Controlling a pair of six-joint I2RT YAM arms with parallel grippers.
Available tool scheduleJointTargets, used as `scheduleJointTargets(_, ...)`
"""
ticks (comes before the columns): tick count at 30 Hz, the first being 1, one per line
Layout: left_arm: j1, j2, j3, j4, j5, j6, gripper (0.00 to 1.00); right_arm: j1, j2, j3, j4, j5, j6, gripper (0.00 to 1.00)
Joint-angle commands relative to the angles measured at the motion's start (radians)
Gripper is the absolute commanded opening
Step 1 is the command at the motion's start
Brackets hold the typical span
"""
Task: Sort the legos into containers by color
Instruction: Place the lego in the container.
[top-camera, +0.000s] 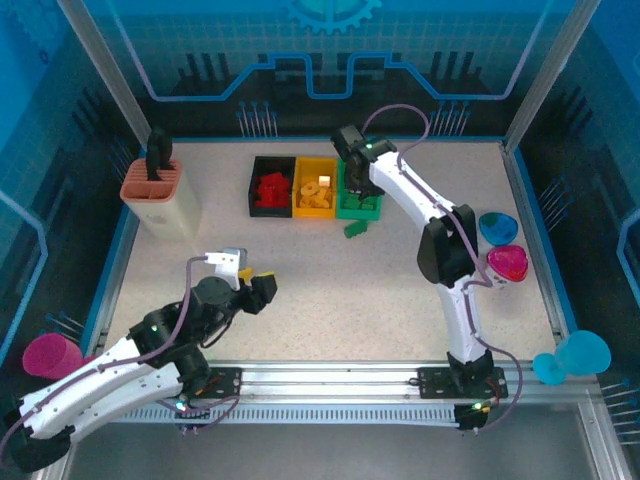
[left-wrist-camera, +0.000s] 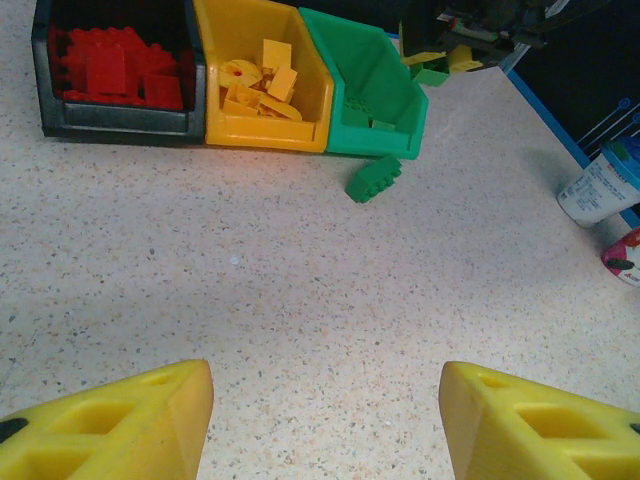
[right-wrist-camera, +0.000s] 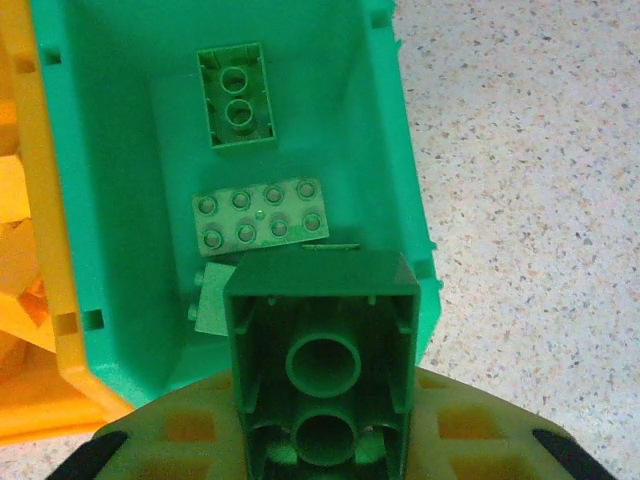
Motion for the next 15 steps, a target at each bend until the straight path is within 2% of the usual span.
scheduleJointTargets(1, -0.012, -0.009, 0.004, -0.024, 0.005, 0.015, 0.62, -0.022, 0.047, 0.070, -0.061, -0.010, -0.034, 0.26)
scheduleJointTargets(12, -0.022, -0.016, 0.009, -0.040, -0.005, 0.014, 0.62, -0.040, 0.182, 0.230, -0.114, -0.007, -0.064, 0.30)
scheduleJointTargets(15, -0.023, -0.016, 0.012, -0.043, -0.007, 0.016, 0.62, -0.040, 0.177, 0.262, -0.122, -0.002, -0.072, 0.48)
